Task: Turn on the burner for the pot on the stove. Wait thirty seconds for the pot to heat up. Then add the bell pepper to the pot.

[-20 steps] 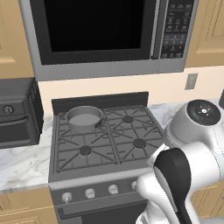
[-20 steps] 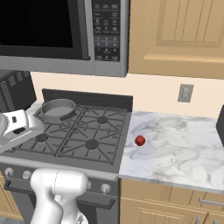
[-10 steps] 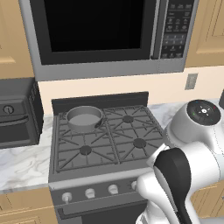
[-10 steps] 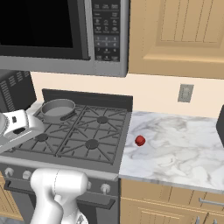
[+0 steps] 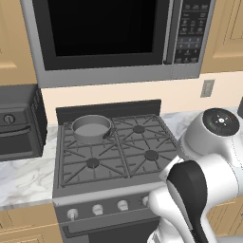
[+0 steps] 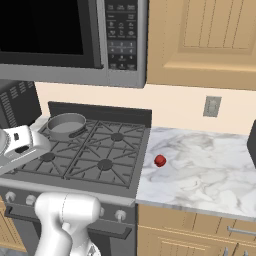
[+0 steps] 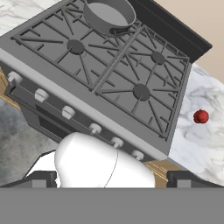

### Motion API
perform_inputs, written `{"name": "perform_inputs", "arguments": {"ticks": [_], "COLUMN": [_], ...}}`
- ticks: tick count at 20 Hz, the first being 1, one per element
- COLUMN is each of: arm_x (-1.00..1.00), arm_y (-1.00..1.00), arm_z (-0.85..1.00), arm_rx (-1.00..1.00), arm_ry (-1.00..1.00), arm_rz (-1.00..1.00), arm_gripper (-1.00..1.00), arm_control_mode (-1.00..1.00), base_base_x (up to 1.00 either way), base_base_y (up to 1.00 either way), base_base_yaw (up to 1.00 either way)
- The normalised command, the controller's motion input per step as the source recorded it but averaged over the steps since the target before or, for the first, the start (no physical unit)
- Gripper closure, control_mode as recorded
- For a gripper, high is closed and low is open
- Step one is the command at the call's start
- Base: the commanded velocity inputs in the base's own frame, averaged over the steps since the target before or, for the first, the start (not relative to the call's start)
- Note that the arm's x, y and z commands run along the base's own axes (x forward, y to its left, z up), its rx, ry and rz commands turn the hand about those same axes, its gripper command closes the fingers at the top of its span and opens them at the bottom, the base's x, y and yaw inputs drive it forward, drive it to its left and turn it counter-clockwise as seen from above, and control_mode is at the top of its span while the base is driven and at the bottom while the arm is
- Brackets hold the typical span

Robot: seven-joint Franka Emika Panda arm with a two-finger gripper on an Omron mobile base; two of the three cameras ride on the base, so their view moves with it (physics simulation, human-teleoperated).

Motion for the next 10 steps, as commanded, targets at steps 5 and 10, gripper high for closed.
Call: {"name": "perform_inputs", "arguments": {"ticks": [5,10], "arm_x": [0.00,0.00], "arm_y": [0.00,0.00], "arm_z": [0.00,0.00], "arm_rx": [0.00,0.00], "arm_ry": [0.00,0.00], "arm_rz": [0.00,0.00], "arm_gripper": [-1.00,-1.00], "arm_control_mode": [-1.00,-1.00], "base_base_x": [0.00,0.00], "base_base_y": [0.00,0.00], "base_base_yaw": [0.00,0.00]}}
